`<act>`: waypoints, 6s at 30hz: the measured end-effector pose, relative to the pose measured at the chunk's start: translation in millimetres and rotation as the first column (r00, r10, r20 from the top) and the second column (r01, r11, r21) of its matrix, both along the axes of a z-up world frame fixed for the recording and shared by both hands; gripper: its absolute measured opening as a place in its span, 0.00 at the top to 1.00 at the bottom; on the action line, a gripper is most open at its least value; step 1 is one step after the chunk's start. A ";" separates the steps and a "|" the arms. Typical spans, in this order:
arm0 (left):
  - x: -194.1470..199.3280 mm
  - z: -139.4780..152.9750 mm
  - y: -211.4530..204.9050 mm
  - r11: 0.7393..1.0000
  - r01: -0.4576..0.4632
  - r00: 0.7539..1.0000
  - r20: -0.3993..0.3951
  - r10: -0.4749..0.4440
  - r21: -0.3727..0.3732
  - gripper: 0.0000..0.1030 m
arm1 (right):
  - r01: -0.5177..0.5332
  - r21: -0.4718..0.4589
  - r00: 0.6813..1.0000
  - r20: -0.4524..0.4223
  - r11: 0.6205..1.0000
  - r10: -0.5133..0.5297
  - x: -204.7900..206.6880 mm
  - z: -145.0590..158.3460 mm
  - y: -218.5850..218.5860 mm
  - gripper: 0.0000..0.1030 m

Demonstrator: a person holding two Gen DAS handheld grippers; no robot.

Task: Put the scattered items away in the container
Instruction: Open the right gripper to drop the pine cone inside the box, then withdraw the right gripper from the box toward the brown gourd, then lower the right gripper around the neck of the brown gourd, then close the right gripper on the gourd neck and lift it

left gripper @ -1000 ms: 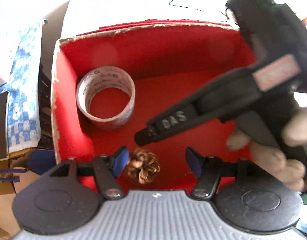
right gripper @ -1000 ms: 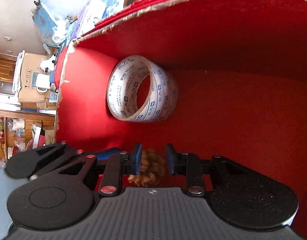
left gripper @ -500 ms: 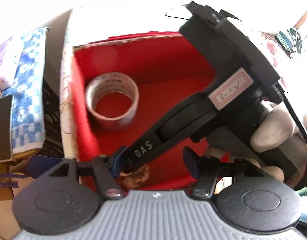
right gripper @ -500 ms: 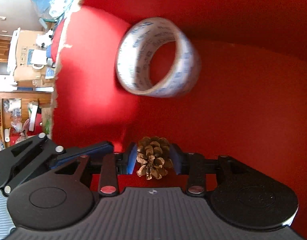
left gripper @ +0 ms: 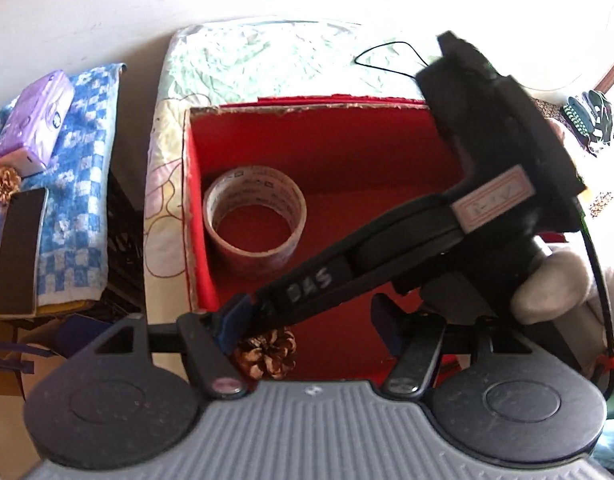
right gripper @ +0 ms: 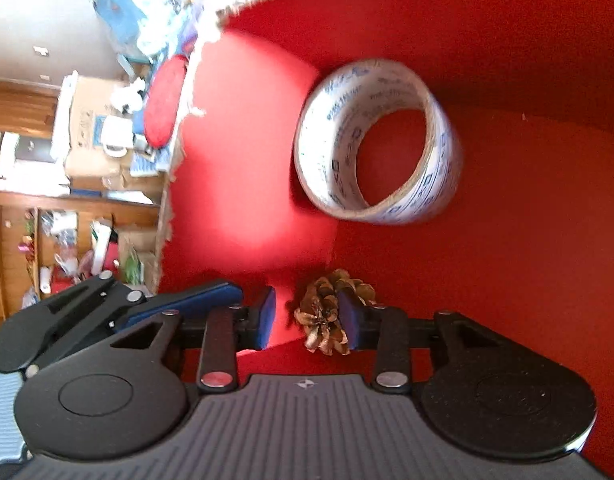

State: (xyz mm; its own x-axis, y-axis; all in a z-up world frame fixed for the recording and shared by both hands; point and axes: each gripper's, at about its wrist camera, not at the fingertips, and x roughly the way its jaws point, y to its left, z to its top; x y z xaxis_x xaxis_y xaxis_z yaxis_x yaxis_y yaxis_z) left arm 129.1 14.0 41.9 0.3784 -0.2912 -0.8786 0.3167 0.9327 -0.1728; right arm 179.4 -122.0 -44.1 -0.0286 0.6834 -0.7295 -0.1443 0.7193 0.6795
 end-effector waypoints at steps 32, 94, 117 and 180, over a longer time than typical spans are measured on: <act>-17.2 -5.3 -36.4 0.976 -0.132 0.980 0.169 0.103 0.172 0.13 | 0.409 -0.194 0.852 0.431 0.891 -0.297 -51.2 54.8 -50.4 0.63; -120.0 2.7 -62.0 0.872 -0.444 0.890 0.217 0.402 0.204 0.07 | 0.364 -0.080 0.700 0.681 0.928 -0.216 -184.5 67.9 -100.2 0.64; -154.6 -70.6 -68.5 0.946 -0.319 0.948 0.039 0.317 0.062 0.37 | 0.222 -0.088 0.839 0.525 0.971 -0.144 -180.6 27.6 -93.3 0.82; -180.3 -65.9 -27.3 0.990 -0.141 0.990 -0.003 0.141 -0.032 0.62 | 0.087 -0.078 0.943 0.328 0.993 -0.057 -158.1 10.4 -35.3 0.71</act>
State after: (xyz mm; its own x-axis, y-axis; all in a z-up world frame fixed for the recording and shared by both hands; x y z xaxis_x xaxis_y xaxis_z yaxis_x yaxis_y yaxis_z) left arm -51.3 -13.3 -24.1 0.4165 -0.2632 -0.8702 0.1827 0.9619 -0.2035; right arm 21.3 -157.3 -33.8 0.2669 0.6061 -0.7493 -0.2914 0.7919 0.5367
